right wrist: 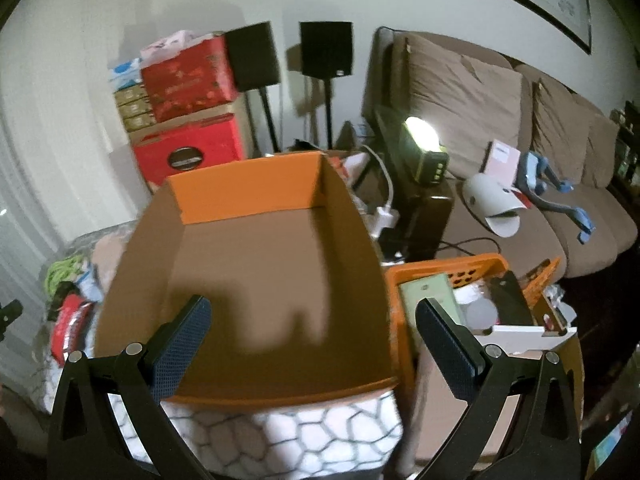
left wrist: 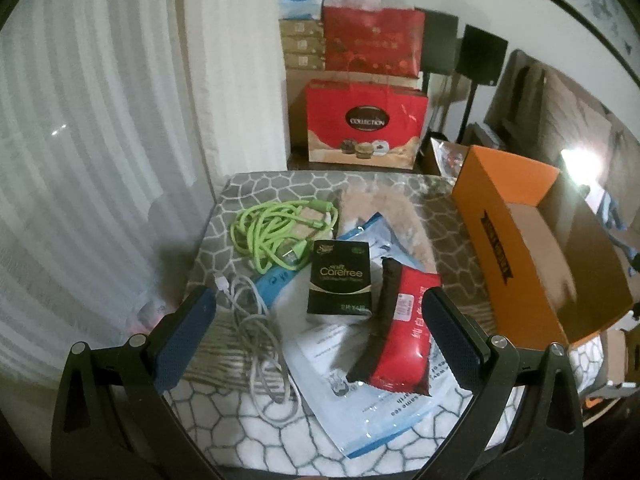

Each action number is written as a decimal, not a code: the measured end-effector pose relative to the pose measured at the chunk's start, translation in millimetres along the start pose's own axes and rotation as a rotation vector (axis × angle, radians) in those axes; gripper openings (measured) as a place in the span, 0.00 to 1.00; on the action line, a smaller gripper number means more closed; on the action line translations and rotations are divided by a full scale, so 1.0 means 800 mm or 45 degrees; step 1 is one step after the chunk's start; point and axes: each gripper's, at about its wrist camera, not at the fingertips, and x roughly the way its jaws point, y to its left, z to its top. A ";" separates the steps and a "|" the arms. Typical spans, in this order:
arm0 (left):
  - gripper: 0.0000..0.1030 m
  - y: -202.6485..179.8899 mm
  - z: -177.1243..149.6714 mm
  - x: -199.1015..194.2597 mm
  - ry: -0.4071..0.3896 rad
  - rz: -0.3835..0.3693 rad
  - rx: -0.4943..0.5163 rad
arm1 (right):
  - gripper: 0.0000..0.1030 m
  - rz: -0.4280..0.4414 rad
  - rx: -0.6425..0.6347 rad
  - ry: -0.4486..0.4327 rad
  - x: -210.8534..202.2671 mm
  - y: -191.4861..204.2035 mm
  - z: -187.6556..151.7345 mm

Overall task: Organize objects
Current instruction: 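Move the left gripper to the red snack packet and close on it, then lift the red packet with the left gripper and drop it into the orange box, then return the left gripper to the bed and grasp the black Carefree tissue pack, then carry the tissue pack with the left gripper and release it into the box, then return the left gripper to the bed and grasp the green cable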

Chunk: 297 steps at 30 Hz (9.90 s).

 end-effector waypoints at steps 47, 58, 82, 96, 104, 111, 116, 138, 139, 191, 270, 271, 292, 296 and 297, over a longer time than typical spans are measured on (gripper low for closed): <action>0.41 -0.094 -0.034 0.075 0.208 -0.117 0.337 | 0.04 0.034 -0.026 0.356 0.125 -0.059 -0.002; 0.39 -0.087 -0.029 0.055 0.166 -0.161 0.301 | 0.04 0.062 -0.040 0.340 0.122 -0.060 -0.004; 0.39 -0.224 0.048 -0.013 0.053 -0.492 0.379 | 0.04 0.084 -0.055 0.312 0.120 -0.062 -0.007; 0.40 -0.287 0.022 0.059 0.182 -0.434 0.426 | 0.04 0.077 -0.061 0.310 0.120 -0.061 -0.008; 0.44 -0.307 0.009 0.073 0.232 -0.409 0.453 | 0.04 0.074 -0.059 0.311 0.121 -0.061 -0.009; 0.50 -0.305 0.006 0.074 0.231 -0.383 0.447 | 0.04 0.073 -0.059 0.311 0.121 -0.061 -0.010; 0.73 -0.289 0.017 0.054 0.167 -0.407 0.399 | 0.04 0.073 -0.059 0.311 0.121 -0.061 -0.010; 0.88 -0.136 0.055 0.016 0.027 -0.209 0.242 | 0.04 0.070 -0.060 0.315 0.122 -0.061 -0.011; 0.88 -0.130 0.055 0.016 0.025 -0.199 0.237 | 0.04 0.070 -0.061 0.314 0.122 -0.061 -0.011; 0.48 -0.047 0.025 0.086 0.164 -0.042 0.088 | 0.05 0.058 -0.066 0.325 0.122 -0.061 -0.017; 0.88 0.016 0.047 0.071 0.108 0.126 0.027 | 0.05 0.055 -0.071 0.339 0.120 -0.059 -0.019; 0.88 0.022 0.047 0.073 0.113 0.131 0.021 | 0.05 0.054 -0.071 0.339 0.120 -0.059 -0.018; 0.88 0.079 0.071 0.161 0.225 0.006 -0.104 | 0.05 0.050 -0.075 0.345 0.120 -0.059 -0.019; 0.86 0.075 0.069 0.181 0.246 0.027 -0.084 | 0.05 0.047 -0.077 0.347 0.118 -0.062 -0.022; 0.84 0.074 0.068 0.183 0.252 0.028 -0.081 | 0.05 0.047 -0.077 0.347 0.119 -0.060 -0.020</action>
